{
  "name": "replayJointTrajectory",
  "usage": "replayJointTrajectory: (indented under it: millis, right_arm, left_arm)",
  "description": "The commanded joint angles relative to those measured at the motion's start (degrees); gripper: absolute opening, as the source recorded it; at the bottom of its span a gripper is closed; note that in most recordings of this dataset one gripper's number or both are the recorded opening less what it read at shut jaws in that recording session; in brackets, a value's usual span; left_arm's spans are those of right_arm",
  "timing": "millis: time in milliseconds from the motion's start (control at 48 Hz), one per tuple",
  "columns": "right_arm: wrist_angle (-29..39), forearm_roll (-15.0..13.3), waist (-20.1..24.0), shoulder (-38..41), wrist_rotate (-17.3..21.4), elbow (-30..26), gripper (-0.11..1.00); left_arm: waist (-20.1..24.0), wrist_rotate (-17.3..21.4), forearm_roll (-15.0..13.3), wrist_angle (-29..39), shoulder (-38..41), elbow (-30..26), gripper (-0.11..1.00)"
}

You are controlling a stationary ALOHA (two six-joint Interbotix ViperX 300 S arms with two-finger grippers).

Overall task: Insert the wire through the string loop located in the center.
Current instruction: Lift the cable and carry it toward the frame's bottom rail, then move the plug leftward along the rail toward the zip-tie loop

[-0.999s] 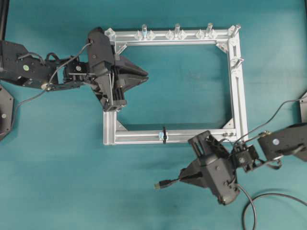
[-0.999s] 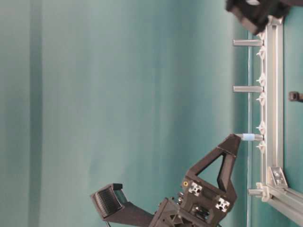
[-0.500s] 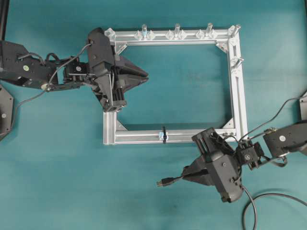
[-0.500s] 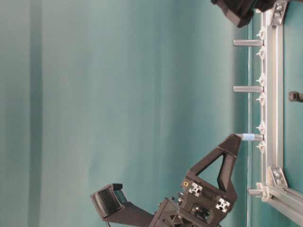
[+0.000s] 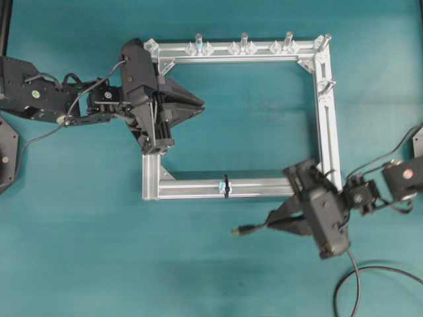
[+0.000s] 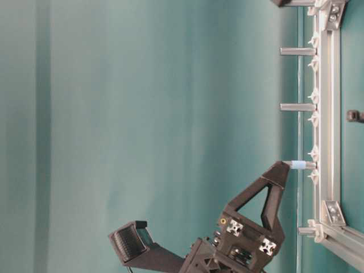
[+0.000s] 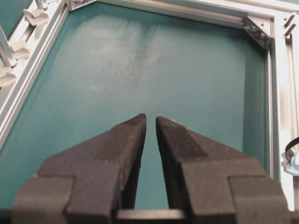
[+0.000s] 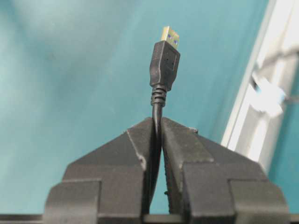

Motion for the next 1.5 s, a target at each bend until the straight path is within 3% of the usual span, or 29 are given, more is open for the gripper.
replayJointTrajectory:
  millis: [0,583,1478]
  right_arm:
    - [0.18,-0.09,-1.23,-3.16,0.0,0.97,0.07]
    - [1.32,-0.09,-8.61,-10.72,0.0,8.35,0.07]
    - [1.41,-0.09,-9.23,-10.72,0.0,8.96,0.07]
  left_arm:
    - [-0.18,-0.44,0.18,-0.18,-1.49,-0.35,0.2]
    - [-0.18,-0.44,0.18,-0.26,-1.49,-0.44,0.2]
    - [-0.26,-0.44,0.18,-0.18,-1.49,-0.53,0.2]
